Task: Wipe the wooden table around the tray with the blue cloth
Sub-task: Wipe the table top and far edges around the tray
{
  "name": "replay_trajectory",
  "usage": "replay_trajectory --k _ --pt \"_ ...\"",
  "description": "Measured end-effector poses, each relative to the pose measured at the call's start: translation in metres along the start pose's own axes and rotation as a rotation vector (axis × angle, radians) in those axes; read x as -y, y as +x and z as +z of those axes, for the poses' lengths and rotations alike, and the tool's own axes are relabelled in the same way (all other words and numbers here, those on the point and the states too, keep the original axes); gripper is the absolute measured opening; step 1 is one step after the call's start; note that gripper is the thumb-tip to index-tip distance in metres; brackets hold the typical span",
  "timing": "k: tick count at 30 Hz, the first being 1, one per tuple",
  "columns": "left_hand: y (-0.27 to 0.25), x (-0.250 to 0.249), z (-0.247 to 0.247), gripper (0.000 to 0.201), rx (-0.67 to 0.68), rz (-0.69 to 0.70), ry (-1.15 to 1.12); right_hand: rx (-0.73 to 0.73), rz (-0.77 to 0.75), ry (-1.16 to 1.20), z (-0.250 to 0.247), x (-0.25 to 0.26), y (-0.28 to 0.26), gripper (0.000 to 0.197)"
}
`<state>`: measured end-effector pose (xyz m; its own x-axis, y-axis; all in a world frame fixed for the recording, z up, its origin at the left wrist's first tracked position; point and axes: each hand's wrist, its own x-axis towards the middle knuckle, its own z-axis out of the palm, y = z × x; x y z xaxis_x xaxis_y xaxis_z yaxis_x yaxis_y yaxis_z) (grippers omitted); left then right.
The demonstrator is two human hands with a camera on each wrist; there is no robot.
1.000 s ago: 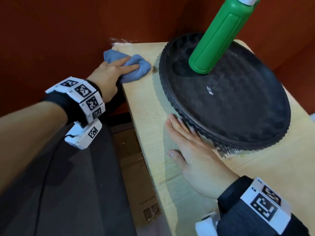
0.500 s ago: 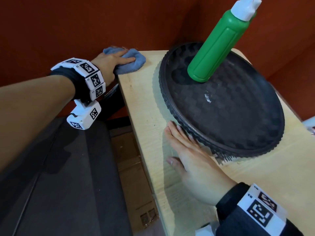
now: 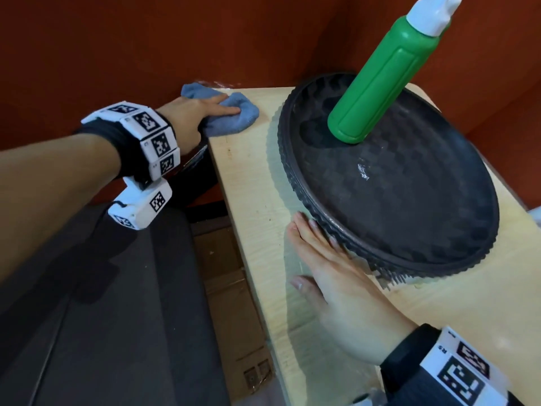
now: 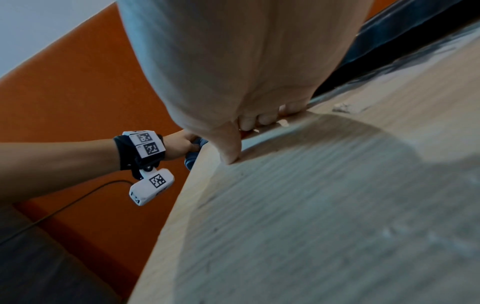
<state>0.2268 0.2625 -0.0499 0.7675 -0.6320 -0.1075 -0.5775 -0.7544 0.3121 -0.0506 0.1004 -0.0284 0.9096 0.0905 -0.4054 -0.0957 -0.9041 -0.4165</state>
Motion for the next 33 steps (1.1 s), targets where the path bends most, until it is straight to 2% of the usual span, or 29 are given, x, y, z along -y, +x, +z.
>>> replay_trajectory --k 2,6,9,13,17,18,20,22,25,30,33 --pt "0.006 0.000 0.000 0.087 0.039 -0.022 0.006 -0.003 -0.001 0.003 0.001 0.000 0.000 0.068" --pt "0.004 0.006 0.016 0.084 -0.014 0.004 -0.013 -0.010 0.000 0.007 0.002 -0.001 0.000 0.068" --pt "0.004 0.017 0.029 0.093 0.014 0.058 -0.022 -0.016 -0.004 0.000 0.004 -0.001 0.000 0.067" --pt "0.016 0.018 0.016 0.088 0.017 0.033 0.082 -0.019 -0.004 0.006 0.004 -0.002 0.000 0.067" --pt "0.033 0.029 0.007 0.094 0.067 0.102 0.164 -0.021 0.002 0.013 0.004 -0.002 0.001 0.069" --pt "0.032 0.029 0.009 0.096 0.082 0.092 0.186 -0.017 0.004 0.010 0.004 -0.002 0.000 0.069" --pt "0.029 0.022 0.014 0.087 0.056 0.030 0.194 -0.017 0.004 0.001 0.003 -0.002 0.000 0.069" --pt "0.016 0.007 0.016 0.077 -0.010 -0.003 0.137 -0.001 0.014 0.006 0.002 -0.001 0.000 0.068" --pt "-0.024 -0.016 0.020 0.076 -0.059 -0.048 0.051 0.008 0.003 -0.009 0.000 -0.001 0.000 0.068" --pt "-0.113 -0.057 0.057 0.092 0.010 0.098 0.034 0.017 0.000 -0.037 0.000 0.001 0.002 0.069" --pt "-0.093 -0.046 0.049 0.093 0.008 0.075 0.075 0.025 -0.005 -0.037 -0.002 0.001 0.001 0.068"
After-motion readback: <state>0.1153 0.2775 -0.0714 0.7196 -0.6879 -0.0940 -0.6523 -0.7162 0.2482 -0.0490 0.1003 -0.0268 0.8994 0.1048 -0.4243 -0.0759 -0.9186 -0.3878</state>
